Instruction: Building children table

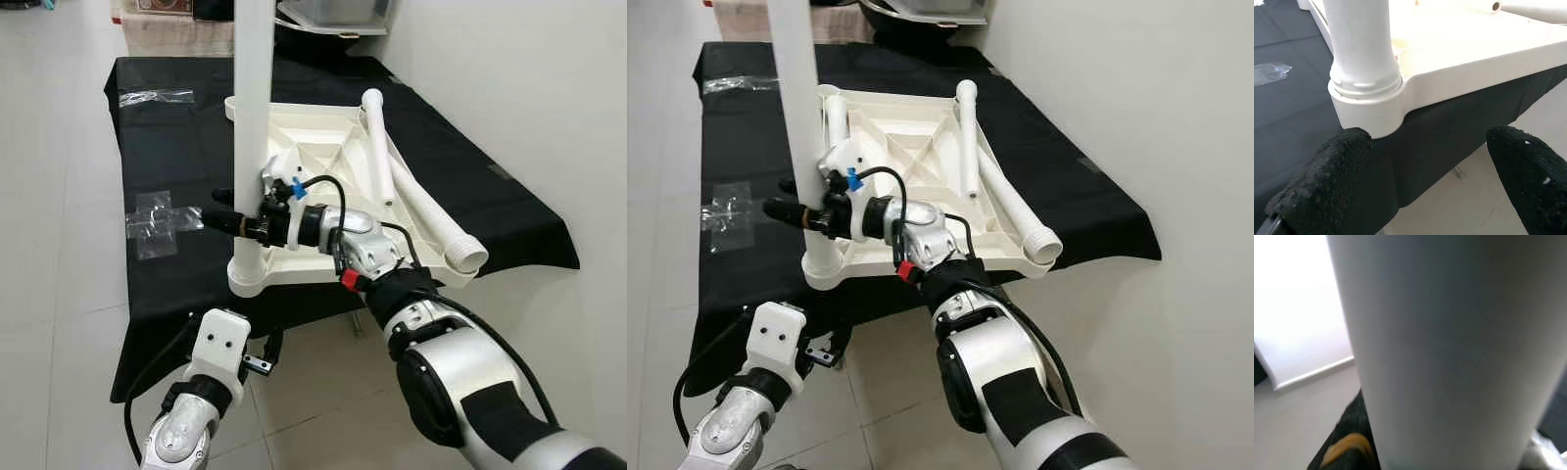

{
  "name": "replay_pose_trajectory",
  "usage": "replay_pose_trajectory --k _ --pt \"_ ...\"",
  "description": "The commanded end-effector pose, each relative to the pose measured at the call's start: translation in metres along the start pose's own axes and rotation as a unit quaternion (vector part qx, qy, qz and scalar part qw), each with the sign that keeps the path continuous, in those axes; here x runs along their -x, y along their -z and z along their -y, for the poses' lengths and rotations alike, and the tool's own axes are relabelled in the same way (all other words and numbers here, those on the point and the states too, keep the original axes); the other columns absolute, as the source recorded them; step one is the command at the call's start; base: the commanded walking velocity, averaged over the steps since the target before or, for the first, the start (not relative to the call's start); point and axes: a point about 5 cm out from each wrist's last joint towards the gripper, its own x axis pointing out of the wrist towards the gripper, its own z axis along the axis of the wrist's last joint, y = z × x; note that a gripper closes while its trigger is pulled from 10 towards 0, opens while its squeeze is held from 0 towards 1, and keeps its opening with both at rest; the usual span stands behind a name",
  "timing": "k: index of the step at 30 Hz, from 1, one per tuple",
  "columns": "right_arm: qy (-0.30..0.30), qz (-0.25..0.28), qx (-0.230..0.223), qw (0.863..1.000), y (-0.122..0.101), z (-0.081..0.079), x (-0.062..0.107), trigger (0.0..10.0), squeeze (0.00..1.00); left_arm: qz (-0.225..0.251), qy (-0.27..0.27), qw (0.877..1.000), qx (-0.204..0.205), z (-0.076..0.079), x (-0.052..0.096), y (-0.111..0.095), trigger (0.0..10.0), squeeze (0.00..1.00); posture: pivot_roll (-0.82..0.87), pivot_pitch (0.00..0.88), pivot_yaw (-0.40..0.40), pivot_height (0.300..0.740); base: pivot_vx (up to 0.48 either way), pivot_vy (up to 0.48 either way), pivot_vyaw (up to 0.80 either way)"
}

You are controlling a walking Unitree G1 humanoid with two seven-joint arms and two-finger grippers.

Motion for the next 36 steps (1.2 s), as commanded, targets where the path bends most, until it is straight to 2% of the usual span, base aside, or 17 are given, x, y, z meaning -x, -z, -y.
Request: replay_pose_trajectory --k 1,5,9,10,13,15,17,18,19,20,21,24,25,28,29,33,36 --pt "0.025 0.003 0.005 1.0 -0.003 0.004 0.0 0.0 0.0 -0.01 0.001 1.0 0.007 0.003 0.001 0.003 10.0 0.0 0.14 0.111 -0.169 0.74 0.0 0.0 0.0" --pt "0.19 -0.004 -0.018 0.982 0.001 0.018 0.0 0.0 0.0 -0.01 0.0 1.0 0.008 0.004 0.001 0.003 10.0 0.0 0.14 0.113 -0.17 0.74 0.0 0.0 0.0" --pt "0.535 -0.079 -0.043 0.84 0.028 0.043 0.034 0.0 0.0 -0.009 0.002 1.0 0.007 0.003 0.0 0.003 10.0 0.0 0.13 0.107 -0.164 0.74 0.0 0.0 0.0" --pt "0.535 -0.079 -0.043 0.84 0.028 0.043 0.034 0.0 0.0 -0.009 0.002 1.0 0.007 0.003 0.0 0.003 10.0 0.0 0.13 0.107 -0.164 0.74 0.0 0.0 0.0" --pt "0.61 -0.056 -0.076 0.787 0.03 0.042 0.042 0.0 0.0 -0.009 0.002 1.0 0.007 0.003 0.0 0.003 10.0 0.0 0.14 0.107 -0.165 0.74 0.0 0.0 0.0" --pt "0.616 -0.042 -0.073 0.783 0.028 0.038 0.038 0.0 0.0 -0.009 0.001 1.0 0.006 0.003 0.0 0.003 10.0 0.0 0.13 0.107 -0.165 0.74 0.0 0.0 0.0" --pt "0.602 -0.017 -0.084 0.794 0.024 0.033 0.029 0.0 0.0 -0.009 0.001 1.0 0.006 0.003 -0.001 0.003 10.0 0.0 0.14 0.107 -0.165 0.74 0.0 0.0 0.0" --pt "0.591 -0.005 -0.089 0.802 0.022 0.031 0.025 2.8 0.0 -0.009 0.001 1.0 0.006 0.003 -0.001 0.003 10.0 0.0 0.14 0.107 -0.165 0.74 0.0 0.0 0.0" --pt "0.586 0.003 -0.091 0.805 0.02 0.029 0.022 2.8 0.0 -0.009 0.001 1.0 0.005 0.003 -0.001 0.003 10.0 0.0 0.14 0.107 -0.165 0.74 0.0 0.0 0.0" --pt "0.567 0.024 -0.093 0.818 0.016 0.028 0.018 10.0 0.0 -0.009 0.001 1.0 0.006 0.003 -0.001 0.003 10.0 0.0 0.14 0.107 -0.166 0.74 0.0 0.0 0.0" --pt "0.558 0.036 -0.093 0.824 0.012 0.026 0.015 10.0 0.82 -0.01 0.001 1.0 0.006 0.003 -0.001 0.003 10.0 0.0 0.14 0.107 -0.166 0.74 0.0 0.0 0.0" --pt "0.543 0.048 -0.091 0.834 0.009 0.025 0.012 10.0 0.82 -0.01 0.001 1.0 0.006 0.003 -0.001 0.003 10.0 0.0 0.13 0.104 -0.166 0.74 0.0 0.0 0.0" --pt "0.53 0.063 -0.087 0.841 0.007 0.025 0.013 10.0 1.0 -0.01 0.001 1.0 0.006 0.003 0.0 0.004 10.0 0.0 0.13 0.102 -0.165 0.74 0.0 0.0 0.0" --pt "0.516 0.086 -0.065 0.85 0.001 0.029 0.019 10.0 1.0 -0.011 0.002 1.0 0.006 0.003 0.0 0.004 10.0 0.0 0.13 0.099 -0.166 0.74 0.0 0.0 0.0" --pt "0.472 0.094 -0.085 0.872 0.0 0.03 0.019 10.0 0.0 -0.011 0.002 1.0 0.006 0.003 0.0 0.004 10.0 0.0 0.13 0.099 -0.166 0.74 0.0 0.0 0.0" --pt "0.271 0.083 -0.122 0.951 0.008 0.029 0.024 10.0 0.0 -0.01 0.004 1.0 0.006 0.004 0.0 0.004 10.0 0.0 0.14 0.091 -0.167 0.74 0.0 0.0 0.0" --pt "0.192 0.076 -0.132 0.969 0.01 0.029 0.032 10.0 0.0 -0.01 0.004 1.0 0.006 0.004 0.0 0.005 10.0 0.0 0.14 0.088 -0.167 0.74 0.0 0.0 0.0"
